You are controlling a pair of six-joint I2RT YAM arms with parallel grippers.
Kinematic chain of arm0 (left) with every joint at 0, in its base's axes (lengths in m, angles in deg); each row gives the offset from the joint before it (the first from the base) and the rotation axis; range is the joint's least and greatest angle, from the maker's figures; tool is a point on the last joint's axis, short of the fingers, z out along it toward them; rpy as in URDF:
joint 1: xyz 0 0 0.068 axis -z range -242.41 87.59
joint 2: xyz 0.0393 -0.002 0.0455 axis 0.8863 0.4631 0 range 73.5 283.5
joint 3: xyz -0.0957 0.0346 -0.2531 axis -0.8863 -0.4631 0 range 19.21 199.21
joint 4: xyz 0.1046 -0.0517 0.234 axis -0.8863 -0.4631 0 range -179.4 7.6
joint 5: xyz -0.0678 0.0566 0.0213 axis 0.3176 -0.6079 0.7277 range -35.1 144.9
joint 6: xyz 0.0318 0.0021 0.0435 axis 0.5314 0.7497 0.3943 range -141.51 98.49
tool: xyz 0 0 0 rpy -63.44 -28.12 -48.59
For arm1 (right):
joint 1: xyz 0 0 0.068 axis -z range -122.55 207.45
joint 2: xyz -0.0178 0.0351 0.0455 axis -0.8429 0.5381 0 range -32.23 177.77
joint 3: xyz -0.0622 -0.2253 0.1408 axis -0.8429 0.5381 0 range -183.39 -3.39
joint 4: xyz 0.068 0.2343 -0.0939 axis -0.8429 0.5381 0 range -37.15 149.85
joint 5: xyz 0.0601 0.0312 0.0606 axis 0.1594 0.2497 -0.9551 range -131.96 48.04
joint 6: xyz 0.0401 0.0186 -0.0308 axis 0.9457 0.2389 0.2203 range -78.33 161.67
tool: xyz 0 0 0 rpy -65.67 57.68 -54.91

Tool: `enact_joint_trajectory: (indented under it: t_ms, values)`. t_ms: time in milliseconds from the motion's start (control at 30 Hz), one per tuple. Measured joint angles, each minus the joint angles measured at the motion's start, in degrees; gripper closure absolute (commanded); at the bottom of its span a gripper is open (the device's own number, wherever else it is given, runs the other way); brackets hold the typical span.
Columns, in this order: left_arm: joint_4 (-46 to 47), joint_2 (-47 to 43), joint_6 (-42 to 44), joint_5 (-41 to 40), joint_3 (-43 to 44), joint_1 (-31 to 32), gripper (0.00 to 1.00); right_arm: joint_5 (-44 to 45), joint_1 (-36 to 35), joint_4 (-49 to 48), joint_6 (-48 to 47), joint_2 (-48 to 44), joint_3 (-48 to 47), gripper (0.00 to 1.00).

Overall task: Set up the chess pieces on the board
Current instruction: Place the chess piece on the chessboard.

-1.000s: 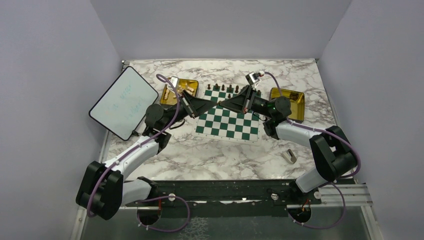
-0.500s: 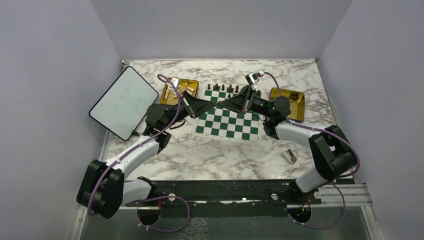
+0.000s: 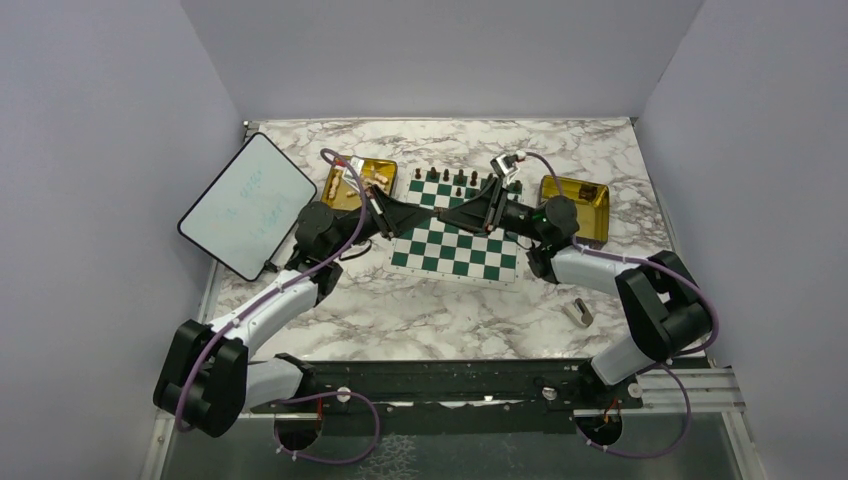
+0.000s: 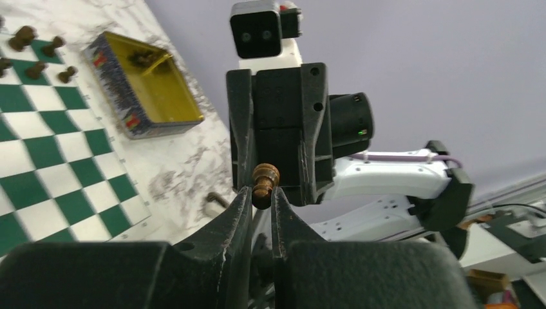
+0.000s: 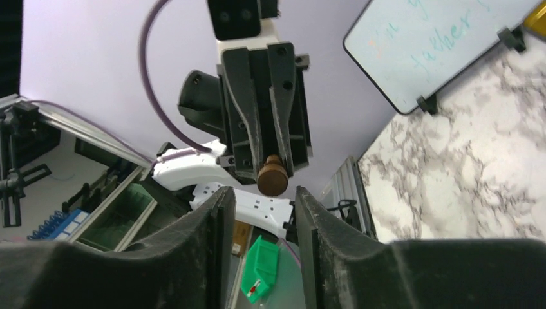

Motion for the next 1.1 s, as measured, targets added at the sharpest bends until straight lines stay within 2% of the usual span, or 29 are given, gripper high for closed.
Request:
enact_joint_trajectory:
  t_ms: [133,233,433,500,567,867,1100]
  values:
    - [-10.1,0.0,7.8,0.0,2.7,-0.2,0.87,0.1,0.0,3.5,-3.4,-0.5,2.8,0.42]
    - [-22.9,0.1,16.7,-0.9,8.7,-0.3,0.87,0.5,0.0,10.4,-8.5,-3.0,4.6,0.35]
    - [-48.0,4.6,36.8,-6.0,27.0,-0.3,0.87,5.0,0.0,31.3,-24.1,-14.2,4.9,0.15]
    - [-54.0,7.8,41.7,-7.8,32.2,-0.3,0.87,7.5,0.0,37.8,-28.9,-18.0,4.7,0.11]
    - [-59.1,11.2,45.8,-9.2,36.1,-0.3,0.87,10.7,0.0,45.0,-34.4,-22.3,4.6,0.01]
    - [-75.7,30.7,56.4,-16.4,51.7,-0.2,0.87,22.5,0.0,65.8,-48.4,-34.1,3.6,0.00]
    - [-83.7,45.9,60.7,-22.6,67.7,1.6,0.88,27.7,0.0,73.7,-52.4,-38.9,3.5,0.00]
